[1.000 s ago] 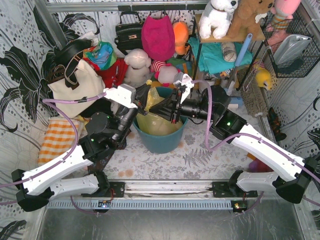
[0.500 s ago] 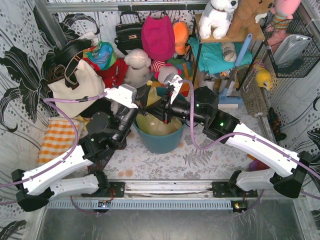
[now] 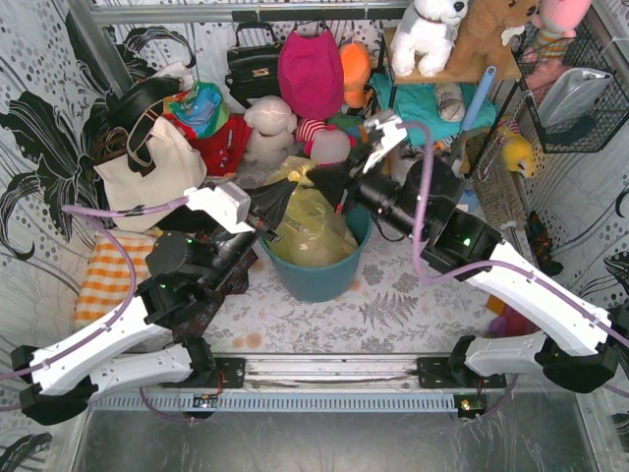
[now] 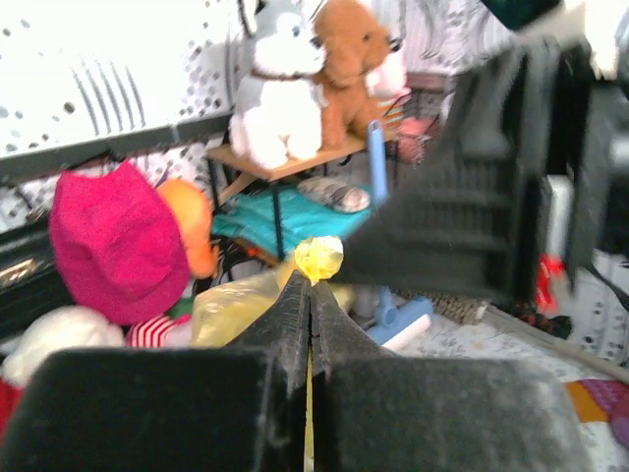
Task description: Tie the trash bag
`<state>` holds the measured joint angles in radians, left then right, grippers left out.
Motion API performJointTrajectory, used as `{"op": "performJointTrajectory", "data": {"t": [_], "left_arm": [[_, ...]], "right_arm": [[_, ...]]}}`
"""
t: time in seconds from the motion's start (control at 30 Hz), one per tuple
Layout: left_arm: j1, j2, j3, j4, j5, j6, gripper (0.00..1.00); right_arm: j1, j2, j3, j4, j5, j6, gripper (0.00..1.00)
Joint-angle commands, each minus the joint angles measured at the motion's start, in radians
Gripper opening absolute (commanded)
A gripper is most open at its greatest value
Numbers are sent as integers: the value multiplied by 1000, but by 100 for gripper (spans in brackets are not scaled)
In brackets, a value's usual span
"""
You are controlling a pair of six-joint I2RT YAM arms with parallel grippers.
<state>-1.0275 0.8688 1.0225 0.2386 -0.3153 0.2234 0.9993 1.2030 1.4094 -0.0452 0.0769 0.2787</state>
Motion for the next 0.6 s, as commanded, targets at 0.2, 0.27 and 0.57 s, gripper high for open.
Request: {"op": "performJointTrajectory", "data": {"t": [0.2,0.27,0.57], "left_arm": [[-4,-19,59,45,373,2,0],[-3,4,97,24,437,8,0],[-4,167,276,-23,444,59,0]], "right_arm": [[2,254,509,-95,68,-2,0],[3,329,618,-124,28,-10,0],[3,568,1019,-287,-150,23,0]]}}
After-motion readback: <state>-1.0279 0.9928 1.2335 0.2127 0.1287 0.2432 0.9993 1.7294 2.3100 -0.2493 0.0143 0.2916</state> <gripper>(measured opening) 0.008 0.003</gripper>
